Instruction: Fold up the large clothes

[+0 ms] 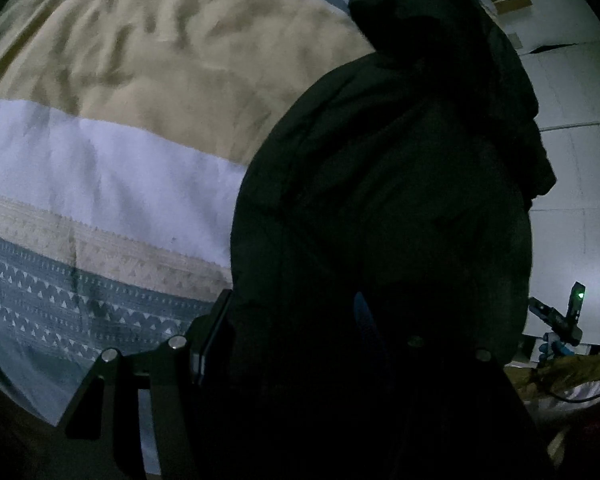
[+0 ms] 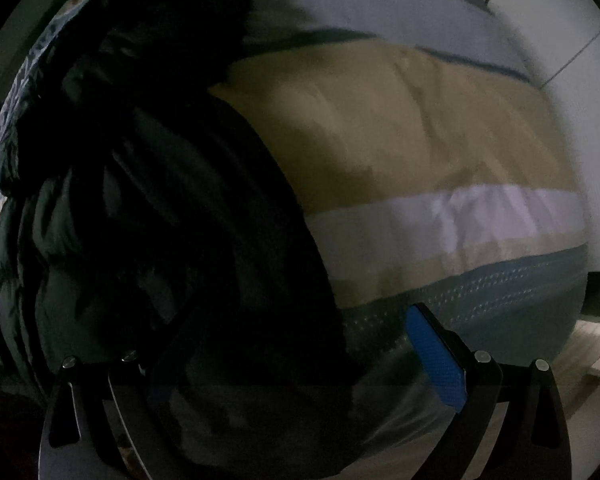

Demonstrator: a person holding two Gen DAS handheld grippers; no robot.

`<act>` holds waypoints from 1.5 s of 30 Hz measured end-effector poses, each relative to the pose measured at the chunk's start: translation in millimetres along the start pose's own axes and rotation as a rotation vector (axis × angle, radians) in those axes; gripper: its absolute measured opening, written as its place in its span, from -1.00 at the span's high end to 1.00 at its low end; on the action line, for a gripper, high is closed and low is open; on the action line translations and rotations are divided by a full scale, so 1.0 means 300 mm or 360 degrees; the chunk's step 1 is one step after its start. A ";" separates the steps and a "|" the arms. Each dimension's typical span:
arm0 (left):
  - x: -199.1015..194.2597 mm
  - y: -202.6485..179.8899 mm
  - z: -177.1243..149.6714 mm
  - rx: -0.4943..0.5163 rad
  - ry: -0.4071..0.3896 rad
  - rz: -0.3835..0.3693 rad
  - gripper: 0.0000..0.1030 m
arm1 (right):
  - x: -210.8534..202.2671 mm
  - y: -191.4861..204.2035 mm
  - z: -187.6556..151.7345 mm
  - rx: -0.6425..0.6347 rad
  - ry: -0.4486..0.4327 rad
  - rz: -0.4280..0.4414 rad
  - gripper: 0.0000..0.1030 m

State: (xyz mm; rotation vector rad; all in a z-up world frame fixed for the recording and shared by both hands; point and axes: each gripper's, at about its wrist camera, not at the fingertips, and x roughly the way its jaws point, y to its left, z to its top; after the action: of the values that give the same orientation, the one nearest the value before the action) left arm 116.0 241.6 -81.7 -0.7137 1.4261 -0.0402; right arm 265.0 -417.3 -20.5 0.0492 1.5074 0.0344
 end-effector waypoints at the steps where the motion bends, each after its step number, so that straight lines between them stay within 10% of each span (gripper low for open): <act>1: 0.003 0.003 0.001 -0.0004 -0.0008 0.0005 -0.14 | 0.014 -0.016 -0.010 0.0017 0.0013 0.0037 -0.93; 16: 0.050 -0.037 -0.042 -0.0171 -0.0001 -0.0104 -0.14 | 0.226 -0.122 -0.129 0.0270 0.0264 0.0687 -0.97; 28: 0.090 -0.094 -0.081 -0.0130 0.0129 -0.0118 -0.15 | 0.258 -0.057 -0.174 0.0258 0.0446 0.0753 -0.92; 32: 0.111 -0.148 -0.079 -0.0047 0.0201 -0.0066 -0.13 | 0.255 -0.023 -0.191 0.0300 0.0467 0.0753 -0.07; 36: 0.118 -0.202 -0.068 -0.0005 0.0216 -0.0086 0.65 | 0.195 0.040 -0.173 0.0167 0.0445 0.0778 0.61; 45: -0.039 -0.290 -0.023 0.0031 0.0065 -0.0175 0.84 | -0.020 0.188 -0.064 -0.0118 0.0216 0.0817 0.80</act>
State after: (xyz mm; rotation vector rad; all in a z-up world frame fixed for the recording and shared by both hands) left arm 141.1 174.7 -30.4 -0.7789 1.4223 -0.1549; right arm 245.9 -361.1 -12.6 0.3797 1.5936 0.5136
